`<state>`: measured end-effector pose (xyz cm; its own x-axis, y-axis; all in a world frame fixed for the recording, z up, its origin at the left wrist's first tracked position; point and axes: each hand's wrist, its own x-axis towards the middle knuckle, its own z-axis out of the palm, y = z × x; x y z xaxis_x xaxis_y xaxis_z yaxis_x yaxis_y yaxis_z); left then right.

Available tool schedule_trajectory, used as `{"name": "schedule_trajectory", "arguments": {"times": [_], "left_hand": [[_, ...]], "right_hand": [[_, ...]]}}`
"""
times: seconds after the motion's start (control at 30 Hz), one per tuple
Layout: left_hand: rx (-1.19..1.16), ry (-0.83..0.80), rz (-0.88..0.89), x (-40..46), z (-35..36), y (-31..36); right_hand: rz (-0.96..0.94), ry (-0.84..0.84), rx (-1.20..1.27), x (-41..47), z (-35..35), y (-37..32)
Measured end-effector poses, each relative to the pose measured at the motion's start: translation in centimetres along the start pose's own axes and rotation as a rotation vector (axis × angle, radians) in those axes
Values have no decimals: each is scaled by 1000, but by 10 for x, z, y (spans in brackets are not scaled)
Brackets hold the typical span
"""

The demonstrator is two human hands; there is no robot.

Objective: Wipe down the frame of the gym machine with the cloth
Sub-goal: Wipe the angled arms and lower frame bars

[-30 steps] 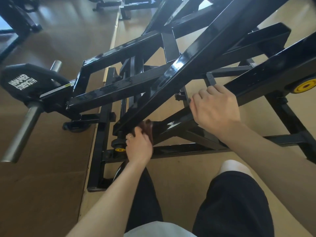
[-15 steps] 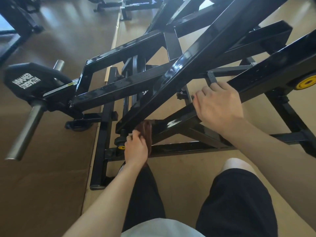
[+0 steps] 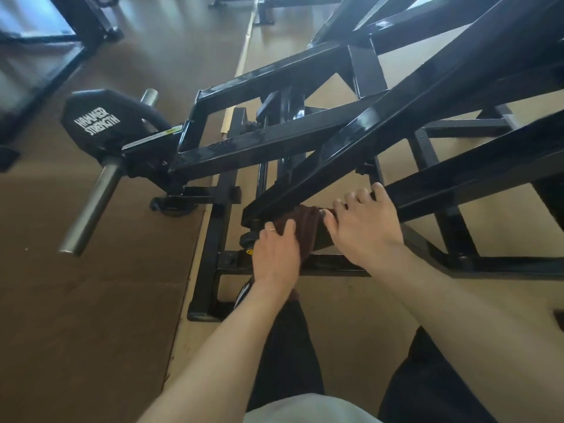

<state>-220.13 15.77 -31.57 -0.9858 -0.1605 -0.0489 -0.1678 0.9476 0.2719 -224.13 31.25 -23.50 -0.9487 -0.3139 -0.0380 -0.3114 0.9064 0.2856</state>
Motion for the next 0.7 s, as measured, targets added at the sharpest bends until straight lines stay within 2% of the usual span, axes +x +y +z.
{"name": "schedule_trajectory", "arguments": {"times": [0.07, 0.13, 0.27, 0.37, 0.43, 0.5, 0.57, 0.63, 0.7], "left_hand": [[184, -8, 32, 3, 2, -26], [259, 32, 98, 4, 2, -41], [180, 120, 57, 9, -5, -59], [-13, 184, -60, 14, -9, -71], [-259, 166, -243, 19, -6, -85], [-544, 72, -466, 23, 1, -99], [-756, -33, -616, 21, 7, -104], [-871, -92, -695, 17, 17, -98], [-878, -134, -709, 16, 26, -95]], "right_hand": [[19, -4, -17, 0, 1, 0], [18, 8, -27, 0, -1, -1], [27, 9, -44, 0, 0, -2], [40, 25, -32, 0, -1, -3], [42, 20, -36, -1, -2, -4], [42, 13, -50, -1, -2, -5], [48, 2, -69, -1, -2, -6], [59, -1, -73, 1, -1, -7], [63, 1, -72, 2, -2, -8]]}}
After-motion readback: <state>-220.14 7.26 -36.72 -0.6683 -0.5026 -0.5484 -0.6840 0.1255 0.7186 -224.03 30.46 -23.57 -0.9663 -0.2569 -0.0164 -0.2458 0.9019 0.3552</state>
